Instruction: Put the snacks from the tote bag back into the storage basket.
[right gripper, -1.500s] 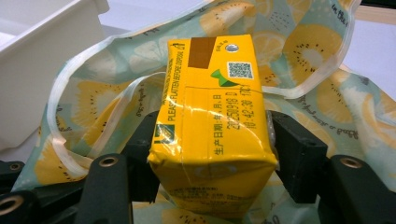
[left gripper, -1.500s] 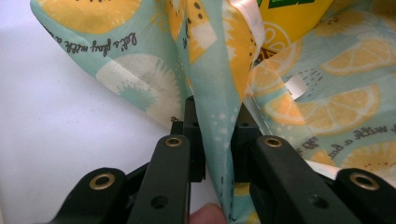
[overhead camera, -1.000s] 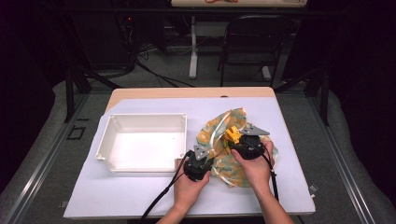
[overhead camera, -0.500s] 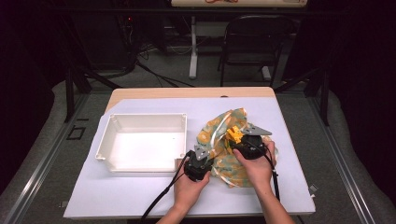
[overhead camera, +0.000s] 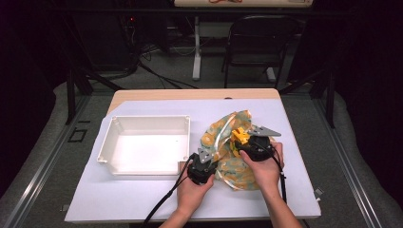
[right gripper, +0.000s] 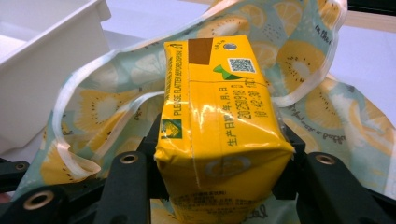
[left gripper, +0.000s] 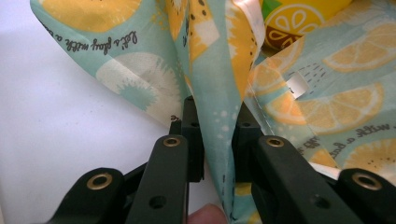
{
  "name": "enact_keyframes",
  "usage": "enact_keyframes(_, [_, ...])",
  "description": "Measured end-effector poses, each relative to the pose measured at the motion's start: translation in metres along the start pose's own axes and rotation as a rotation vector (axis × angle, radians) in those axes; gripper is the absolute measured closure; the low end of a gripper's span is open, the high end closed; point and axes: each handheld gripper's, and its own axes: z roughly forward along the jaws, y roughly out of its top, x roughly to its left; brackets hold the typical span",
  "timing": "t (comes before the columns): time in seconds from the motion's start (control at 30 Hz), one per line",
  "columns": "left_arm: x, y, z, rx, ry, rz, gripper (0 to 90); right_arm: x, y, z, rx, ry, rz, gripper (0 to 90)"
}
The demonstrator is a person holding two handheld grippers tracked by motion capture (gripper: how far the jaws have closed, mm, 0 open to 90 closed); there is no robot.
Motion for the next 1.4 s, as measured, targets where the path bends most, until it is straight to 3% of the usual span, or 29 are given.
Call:
enact_keyframes(0.3, [0.001, 0.000, 0.000, -0.008, -0.005, -0.011, 75.8, 0.000, 0.014, -0.016, -0.022, 0.022, -0.006, 52.4])
enact_keyframes(0.37, [0.001, -0.002, -0.006, -0.055, -0.016, 0.001, 73.2, -0.001, 0.017, -0.019, -0.029, 0.029, -0.009, 52.3])
enact_keyframes(0.43, [0.000, -0.002, -0.008, -0.068, -0.018, 0.010, 70.4, -0.001, 0.019, -0.021, -0.037, 0.037, -0.006, 52.3])
enact_keyframes(0.5, [-0.001, 0.000, -0.017, -0.103, -0.016, 0.023, 61.3, -0.002, 0.024, -0.027, -0.045, 0.047, -0.006, 52.3])
enact_keyframes(0.63, [0.003, 0.006, -0.030, -0.132, -0.024, 0.007, 55.8, -0.002, 0.028, -0.032, -0.056, 0.055, -0.004, 52.3])
enact_keyframes(0.77, [0.009, 0.015, -0.051, -0.166, -0.069, 0.017, 49.1, -0.002, 0.032, -0.039, -0.061, 0.066, -0.013, 52.4])
enact_keyframes(0.93, [0.017, 0.022, -0.065, -0.187, -0.122, 0.011, 42.3, -0.001, 0.034, -0.042, -0.061, 0.069, -0.021, 52.4])
enact_keyframes(1.03, [0.027, 0.028, -0.080, -0.173, -0.156, 0.016, 25.1, 0.000, 0.036, -0.045, -0.068, 0.075, -0.022, 52.4])
enact_keyframes(1.07, [0.029, 0.027, -0.083, -0.168, -0.156, 0.009, 16.3, 0.000, 0.037, -0.046, -0.067, 0.076, -0.026, 52.4])
enact_keyframes(1.2, [0.033, 0.020, -0.095, -0.203, -0.111, 0.038, 13.0, 0.001, 0.038, -0.050, -0.076, 0.077, -0.021, 52.4])
enact_keyframes(1.27, [0.035, 0.020, -0.096, -0.194, -0.108, 0.050, 6.9, 0.001, 0.039, -0.053, -0.078, 0.086, -0.017, 52.4])
enact_keyframes(1.4, [0.038, 0.022, -0.099, -0.206, -0.114, 0.038, 4.9, 0.003, 0.042, -0.060, -0.093, 0.097, -0.022, 52.3])
